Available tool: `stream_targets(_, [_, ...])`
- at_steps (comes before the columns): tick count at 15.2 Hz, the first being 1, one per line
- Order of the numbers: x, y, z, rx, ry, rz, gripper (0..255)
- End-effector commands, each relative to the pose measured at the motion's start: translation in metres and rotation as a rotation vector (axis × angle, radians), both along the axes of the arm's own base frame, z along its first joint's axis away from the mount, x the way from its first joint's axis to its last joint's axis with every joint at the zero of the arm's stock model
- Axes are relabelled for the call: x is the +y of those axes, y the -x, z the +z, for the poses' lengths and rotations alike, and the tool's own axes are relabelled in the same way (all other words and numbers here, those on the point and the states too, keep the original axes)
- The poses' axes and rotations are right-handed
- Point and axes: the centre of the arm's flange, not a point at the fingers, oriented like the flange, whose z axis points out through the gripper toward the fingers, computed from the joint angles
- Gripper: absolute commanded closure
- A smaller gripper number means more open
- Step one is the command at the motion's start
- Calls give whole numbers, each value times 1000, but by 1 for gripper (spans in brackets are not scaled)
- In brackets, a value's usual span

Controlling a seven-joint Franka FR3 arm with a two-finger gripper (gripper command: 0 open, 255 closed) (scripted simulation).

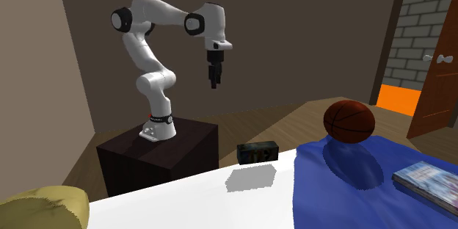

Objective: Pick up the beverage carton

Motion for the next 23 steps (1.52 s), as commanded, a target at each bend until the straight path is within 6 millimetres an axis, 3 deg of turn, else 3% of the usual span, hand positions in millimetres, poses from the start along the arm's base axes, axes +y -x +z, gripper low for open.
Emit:
stream_targets(1, [0,-18,-19,-1,1,23,0])
stream_targets(12, [0,-125,-118,3,4,144,0])
stream_targets(23, [13,-231,-217,8,7,266,0])
